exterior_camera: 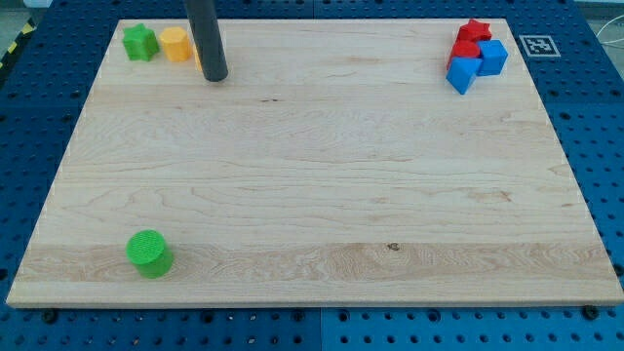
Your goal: Move the yellow heart towards the yellow hexagon
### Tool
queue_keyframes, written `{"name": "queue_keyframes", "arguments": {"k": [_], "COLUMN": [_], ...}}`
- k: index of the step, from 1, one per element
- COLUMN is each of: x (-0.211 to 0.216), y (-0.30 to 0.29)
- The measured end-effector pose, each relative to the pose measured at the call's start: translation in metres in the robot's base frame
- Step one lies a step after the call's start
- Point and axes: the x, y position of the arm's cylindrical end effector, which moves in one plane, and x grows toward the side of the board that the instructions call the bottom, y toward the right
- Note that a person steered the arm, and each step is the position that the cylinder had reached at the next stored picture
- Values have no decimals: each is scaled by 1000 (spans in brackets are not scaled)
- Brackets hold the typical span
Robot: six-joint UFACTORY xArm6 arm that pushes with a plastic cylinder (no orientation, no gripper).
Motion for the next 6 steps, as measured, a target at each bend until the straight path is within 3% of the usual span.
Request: {"name": "queue_keyframes", "arguments": {"k": [6], "x": [-16], "y": [0]}}
